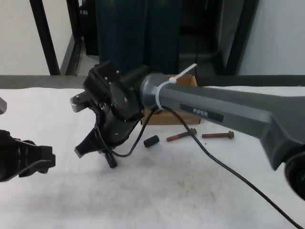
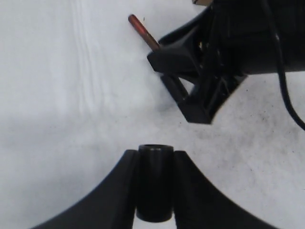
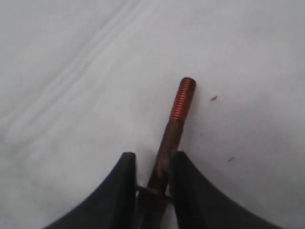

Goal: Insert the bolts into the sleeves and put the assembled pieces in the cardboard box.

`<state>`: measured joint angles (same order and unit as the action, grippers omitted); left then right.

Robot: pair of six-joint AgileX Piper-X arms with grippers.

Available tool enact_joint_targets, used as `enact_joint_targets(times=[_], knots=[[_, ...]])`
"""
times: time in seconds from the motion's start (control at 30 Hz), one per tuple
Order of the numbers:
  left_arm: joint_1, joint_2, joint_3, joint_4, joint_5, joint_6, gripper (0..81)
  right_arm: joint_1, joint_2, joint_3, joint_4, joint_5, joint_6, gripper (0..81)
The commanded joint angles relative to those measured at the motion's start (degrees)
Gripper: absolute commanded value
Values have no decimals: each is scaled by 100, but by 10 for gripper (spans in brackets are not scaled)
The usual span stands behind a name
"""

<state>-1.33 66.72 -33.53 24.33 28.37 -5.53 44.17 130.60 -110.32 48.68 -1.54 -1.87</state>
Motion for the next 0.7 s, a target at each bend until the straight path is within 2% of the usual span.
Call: enact_joint_targets(times=[0.0, 0.27, 0.47, 0.67], knots=[[13, -62, -60, -204, 4, 71, 8, 32, -488, -25, 193, -110, -357, 2], [13, -62, -60, -314, 4, 328, 8, 164, -1631, 466, 573, -122, -1369, 2], [13, -142, -2, -414, 4, 342, 8, 175, -2166, 1553, 1680, -807, -1653, 2], [13, -289, -3, -412, 4, 342, 8, 190, -2197, 2611, 2143, -733, -3287, 2]])
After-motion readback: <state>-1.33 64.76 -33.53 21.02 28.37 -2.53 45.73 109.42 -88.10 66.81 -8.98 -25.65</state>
